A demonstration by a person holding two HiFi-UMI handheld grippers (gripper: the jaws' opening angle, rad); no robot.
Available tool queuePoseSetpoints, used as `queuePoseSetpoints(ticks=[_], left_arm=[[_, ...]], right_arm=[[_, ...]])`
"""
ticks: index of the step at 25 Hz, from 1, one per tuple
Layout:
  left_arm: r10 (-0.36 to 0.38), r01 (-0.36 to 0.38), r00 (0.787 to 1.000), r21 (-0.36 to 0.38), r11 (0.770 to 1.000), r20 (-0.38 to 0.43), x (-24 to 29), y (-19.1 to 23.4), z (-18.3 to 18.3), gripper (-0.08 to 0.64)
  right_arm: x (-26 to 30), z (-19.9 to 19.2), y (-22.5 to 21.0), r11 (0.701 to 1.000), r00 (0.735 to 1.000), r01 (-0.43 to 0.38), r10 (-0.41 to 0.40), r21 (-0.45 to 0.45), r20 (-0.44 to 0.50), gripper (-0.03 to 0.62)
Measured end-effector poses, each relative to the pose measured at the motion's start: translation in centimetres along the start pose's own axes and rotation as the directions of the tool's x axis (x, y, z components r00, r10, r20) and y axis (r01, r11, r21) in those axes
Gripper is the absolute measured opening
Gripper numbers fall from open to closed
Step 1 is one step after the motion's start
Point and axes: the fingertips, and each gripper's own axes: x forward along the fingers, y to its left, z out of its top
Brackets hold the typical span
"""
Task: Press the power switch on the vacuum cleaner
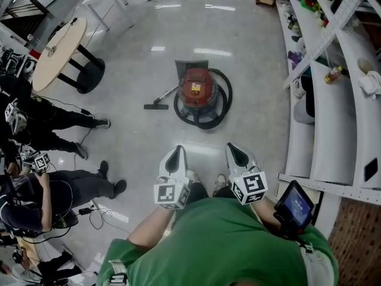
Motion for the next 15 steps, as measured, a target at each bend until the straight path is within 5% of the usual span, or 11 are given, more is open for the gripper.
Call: queuePoseSetpoints(ticks=[15], left_arm=[[-0.122, 0.122, 0.992, 0.01, 0.992, -0.027, 10.0, 9.3, 1.4, 0.006]], right_arm=[[12.5, 2.7, -0.1, 0.992, 0.992, 0.125, -0.126, -0.009, -0.011, 0.002]])
